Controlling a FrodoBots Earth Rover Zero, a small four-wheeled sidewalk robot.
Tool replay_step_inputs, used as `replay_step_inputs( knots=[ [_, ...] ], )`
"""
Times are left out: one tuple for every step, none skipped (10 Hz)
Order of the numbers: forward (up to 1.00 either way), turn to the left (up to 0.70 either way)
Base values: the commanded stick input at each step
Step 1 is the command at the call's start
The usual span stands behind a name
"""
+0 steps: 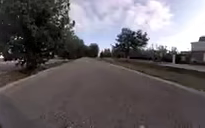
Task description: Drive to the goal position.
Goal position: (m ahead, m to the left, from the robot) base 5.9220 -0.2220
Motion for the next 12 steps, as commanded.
replay_step_inputs(
  knots=[
    [0.0,0.0],
    [0.0,0.0],
    [0.0,0.0],
    [0.0,0.0],
    [0.01,0.0],
    [0.06,0.0],
    [0.11,0.0],
    [0.17,0.0],
    [0.22,0.0],
    [0.28,0.0],
    [0.33,0.0],
    [0.39,0.0]
  ],
)
